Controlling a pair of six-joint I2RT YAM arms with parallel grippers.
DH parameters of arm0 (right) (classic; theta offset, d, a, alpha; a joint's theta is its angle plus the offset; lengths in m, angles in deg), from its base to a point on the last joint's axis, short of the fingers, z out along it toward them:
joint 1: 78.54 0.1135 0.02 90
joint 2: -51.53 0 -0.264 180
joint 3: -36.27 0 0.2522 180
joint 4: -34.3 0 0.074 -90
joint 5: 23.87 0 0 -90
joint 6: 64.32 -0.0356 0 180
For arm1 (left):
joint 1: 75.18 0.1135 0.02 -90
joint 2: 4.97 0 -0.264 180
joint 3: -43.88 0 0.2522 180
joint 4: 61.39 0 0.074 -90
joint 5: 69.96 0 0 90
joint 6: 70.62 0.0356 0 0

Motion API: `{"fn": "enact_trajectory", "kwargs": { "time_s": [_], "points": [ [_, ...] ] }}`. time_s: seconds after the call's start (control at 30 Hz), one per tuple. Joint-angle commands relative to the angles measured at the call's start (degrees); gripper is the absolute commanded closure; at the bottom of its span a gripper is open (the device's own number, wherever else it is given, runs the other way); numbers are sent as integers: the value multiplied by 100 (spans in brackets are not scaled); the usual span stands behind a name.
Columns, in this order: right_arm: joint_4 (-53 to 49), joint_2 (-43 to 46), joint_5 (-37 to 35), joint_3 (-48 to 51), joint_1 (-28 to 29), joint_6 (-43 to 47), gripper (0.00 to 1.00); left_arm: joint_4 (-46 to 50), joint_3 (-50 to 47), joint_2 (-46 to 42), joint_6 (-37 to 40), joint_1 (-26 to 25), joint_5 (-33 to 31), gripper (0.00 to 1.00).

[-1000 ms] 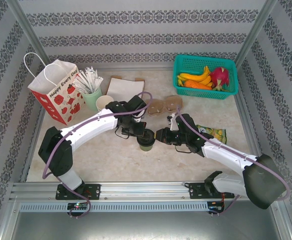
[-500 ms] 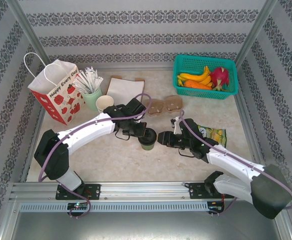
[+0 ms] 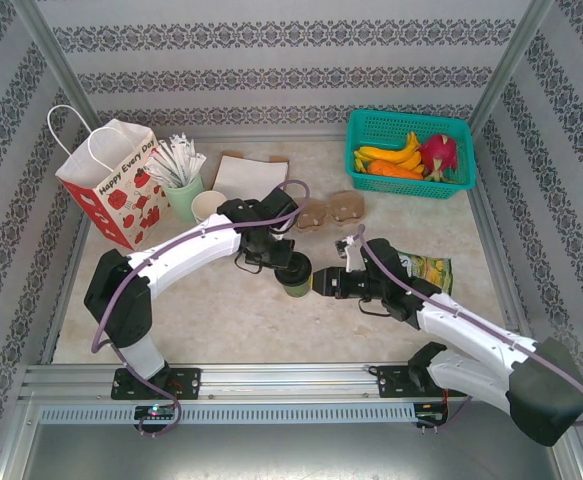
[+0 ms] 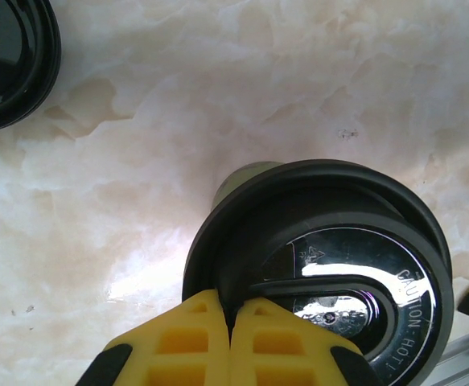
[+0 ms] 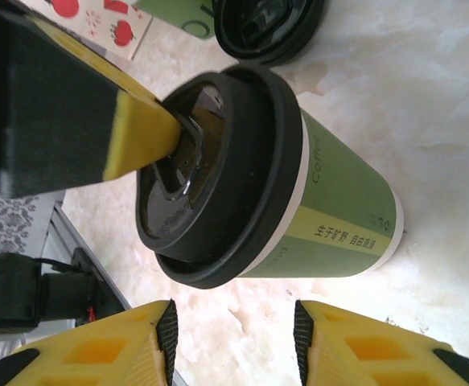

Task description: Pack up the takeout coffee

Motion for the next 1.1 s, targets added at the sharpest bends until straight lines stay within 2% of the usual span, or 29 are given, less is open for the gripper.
{"fn": "enact_trajectory", "kwargs": {
  "time_s": [0.0, 0.27, 0.5, 0.6, 0.77, 0.97, 1.07],
  "points": [
    [233, -303, 155, -250, 114, 253, 53, 587, 121, 230, 131, -72, -56, 100],
    [628, -676, 316, -407, 230, 255, 53, 632, 266, 323, 224, -98, 62, 100],
    [459, -770, 31, -247, 256, 372, 53, 632, 335, 406, 280, -113, 129, 100],
    [222, -861, -519, -105, 301, 356, 57, 608, 300, 433, 300, -116, 195, 100],
    [-558, -983, -1534, 187, 413, 504, 58, 549, 146, 525, 284, -125, 335, 100],
    [-699, -926, -1621, 343, 443, 448, 58, 487, -139, 683, 276, -160, 463, 100],
    [-588, -866, -1181, 160, 414, 492, 57, 541, -150, 723, 324, -160, 315, 100]
  ]
}}
